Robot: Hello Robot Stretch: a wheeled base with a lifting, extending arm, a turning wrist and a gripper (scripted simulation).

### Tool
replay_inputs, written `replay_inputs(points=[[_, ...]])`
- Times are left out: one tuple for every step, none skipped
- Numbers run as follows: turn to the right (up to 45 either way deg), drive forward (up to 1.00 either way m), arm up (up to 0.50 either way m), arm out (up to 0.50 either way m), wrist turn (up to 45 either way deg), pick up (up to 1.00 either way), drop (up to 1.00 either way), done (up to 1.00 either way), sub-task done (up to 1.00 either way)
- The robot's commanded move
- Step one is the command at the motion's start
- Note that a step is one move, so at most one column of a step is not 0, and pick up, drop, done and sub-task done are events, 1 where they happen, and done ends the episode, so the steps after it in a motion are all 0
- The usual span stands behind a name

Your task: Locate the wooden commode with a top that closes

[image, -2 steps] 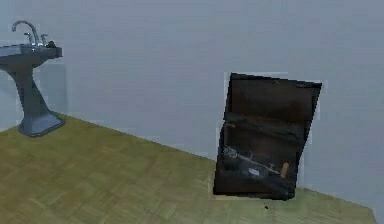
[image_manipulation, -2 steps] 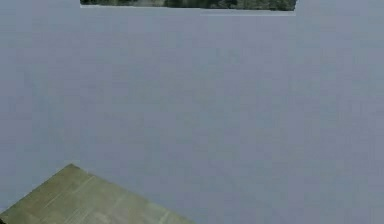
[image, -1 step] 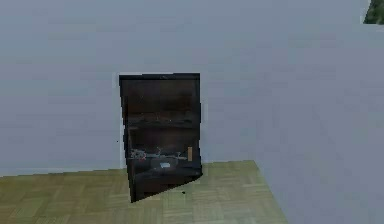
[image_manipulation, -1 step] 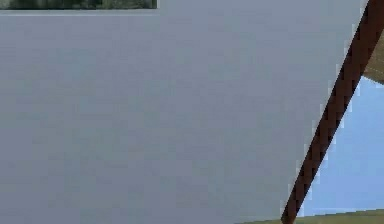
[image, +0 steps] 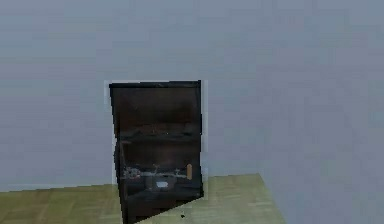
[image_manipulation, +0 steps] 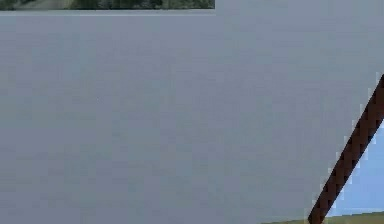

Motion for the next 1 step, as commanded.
replay_inputs(points=[[30.0,0.0,0.0,0.0,0.0,0.0,0.0,0.0,0.0]])
